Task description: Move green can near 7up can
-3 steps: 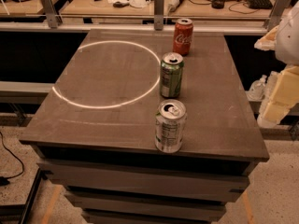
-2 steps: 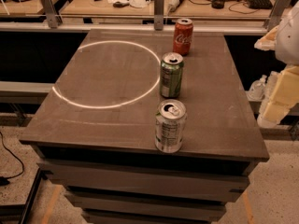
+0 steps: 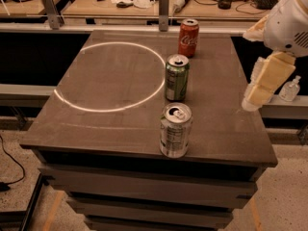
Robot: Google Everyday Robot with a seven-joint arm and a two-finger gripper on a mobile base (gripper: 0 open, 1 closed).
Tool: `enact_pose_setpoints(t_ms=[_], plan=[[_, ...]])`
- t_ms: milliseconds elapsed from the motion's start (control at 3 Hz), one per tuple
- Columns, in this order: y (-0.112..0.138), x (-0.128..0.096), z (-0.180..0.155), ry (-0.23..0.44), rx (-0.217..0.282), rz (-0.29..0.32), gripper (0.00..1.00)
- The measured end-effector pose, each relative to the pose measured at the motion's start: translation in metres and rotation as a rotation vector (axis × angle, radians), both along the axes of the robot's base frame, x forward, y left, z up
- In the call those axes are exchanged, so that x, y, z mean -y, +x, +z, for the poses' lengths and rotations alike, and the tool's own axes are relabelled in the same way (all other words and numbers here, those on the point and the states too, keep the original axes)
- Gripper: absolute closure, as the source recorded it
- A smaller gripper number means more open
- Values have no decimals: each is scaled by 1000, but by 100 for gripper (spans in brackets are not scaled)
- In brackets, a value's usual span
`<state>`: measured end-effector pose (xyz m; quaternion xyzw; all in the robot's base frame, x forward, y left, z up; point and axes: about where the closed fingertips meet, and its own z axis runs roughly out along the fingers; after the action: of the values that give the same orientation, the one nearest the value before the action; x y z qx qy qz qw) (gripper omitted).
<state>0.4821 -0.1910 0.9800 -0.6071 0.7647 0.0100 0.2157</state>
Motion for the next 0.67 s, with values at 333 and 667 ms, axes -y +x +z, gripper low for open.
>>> enact_pose_setpoints(t_ms=[333, 667], plan=[[31, -29, -10, 113, -14, 32, 0], [58, -61, -25, 188, -28, 55, 0]])
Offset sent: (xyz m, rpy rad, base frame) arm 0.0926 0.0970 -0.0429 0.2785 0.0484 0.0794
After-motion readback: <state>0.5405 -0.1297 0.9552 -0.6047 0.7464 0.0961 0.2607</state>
